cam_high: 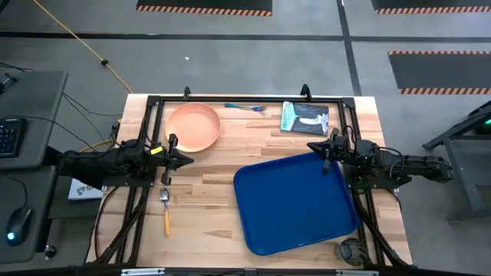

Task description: Pick and place plate/cup/fork/spoon on tray

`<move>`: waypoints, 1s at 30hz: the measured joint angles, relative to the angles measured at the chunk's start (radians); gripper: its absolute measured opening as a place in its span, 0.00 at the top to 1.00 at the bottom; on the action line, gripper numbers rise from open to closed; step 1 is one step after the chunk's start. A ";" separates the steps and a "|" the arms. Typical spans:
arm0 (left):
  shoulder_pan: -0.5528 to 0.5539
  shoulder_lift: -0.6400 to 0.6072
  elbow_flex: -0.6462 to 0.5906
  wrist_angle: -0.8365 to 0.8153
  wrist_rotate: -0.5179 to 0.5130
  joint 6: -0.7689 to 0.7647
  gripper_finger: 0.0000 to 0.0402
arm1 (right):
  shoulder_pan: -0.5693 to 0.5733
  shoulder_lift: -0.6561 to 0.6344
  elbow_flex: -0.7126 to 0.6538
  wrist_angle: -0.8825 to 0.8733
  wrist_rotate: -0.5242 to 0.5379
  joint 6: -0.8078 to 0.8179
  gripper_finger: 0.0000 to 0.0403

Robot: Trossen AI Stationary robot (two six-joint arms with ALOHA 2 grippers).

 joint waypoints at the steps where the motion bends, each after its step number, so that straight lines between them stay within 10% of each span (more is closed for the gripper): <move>1: 0.000 0.000 0.000 0.004 0.000 0.000 1.00 | 0.000 0.000 0.000 0.000 0.000 0.000 0.99; 10: 0.000 0.000 -0.001 0.066 -0.008 -0.071 1.00 | 0.000 0.000 0.000 0.000 0.000 0.000 0.99; 19: 0.001 0.084 0.041 0.370 -0.280 -0.024 0.94 | 0.000 0.000 0.000 0.000 0.000 0.000 0.99; 30: 0.051 0.708 0.466 -0.233 -0.594 -0.163 0.55 | 0.000 0.000 0.000 0.000 0.000 0.000 0.99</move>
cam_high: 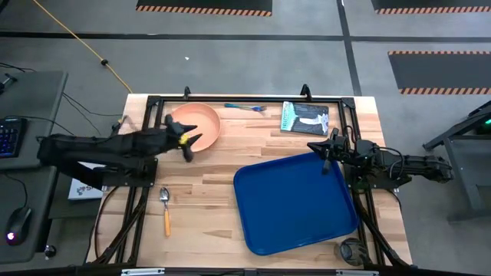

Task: Pick and place plate/cup/fork/spoon on tray
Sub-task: Put the orange plate on the blue table tray

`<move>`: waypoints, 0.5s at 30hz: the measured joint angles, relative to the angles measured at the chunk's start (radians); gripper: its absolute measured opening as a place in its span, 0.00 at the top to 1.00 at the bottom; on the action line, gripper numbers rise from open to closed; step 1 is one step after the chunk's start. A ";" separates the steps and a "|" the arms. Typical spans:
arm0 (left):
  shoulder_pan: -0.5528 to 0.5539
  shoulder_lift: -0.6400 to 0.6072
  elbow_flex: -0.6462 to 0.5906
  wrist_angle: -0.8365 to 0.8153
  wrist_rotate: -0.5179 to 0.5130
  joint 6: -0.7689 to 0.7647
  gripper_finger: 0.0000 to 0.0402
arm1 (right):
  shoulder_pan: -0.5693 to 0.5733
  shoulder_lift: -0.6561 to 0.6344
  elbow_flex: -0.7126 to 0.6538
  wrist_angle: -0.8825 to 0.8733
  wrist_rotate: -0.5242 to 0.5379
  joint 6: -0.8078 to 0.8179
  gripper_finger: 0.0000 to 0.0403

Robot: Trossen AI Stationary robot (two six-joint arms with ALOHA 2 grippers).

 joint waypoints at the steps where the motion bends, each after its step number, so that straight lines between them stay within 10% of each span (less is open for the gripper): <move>1: 0.014 0.052 0.023 -0.040 0.003 -0.019 0.53 | 0.000 0.000 0.000 0.000 0.000 0.000 0.99; 15: 0.242 0.543 0.071 -0.028 0.317 -0.213 0.43 | 0.000 0.000 0.000 0.000 0.000 0.000 0.99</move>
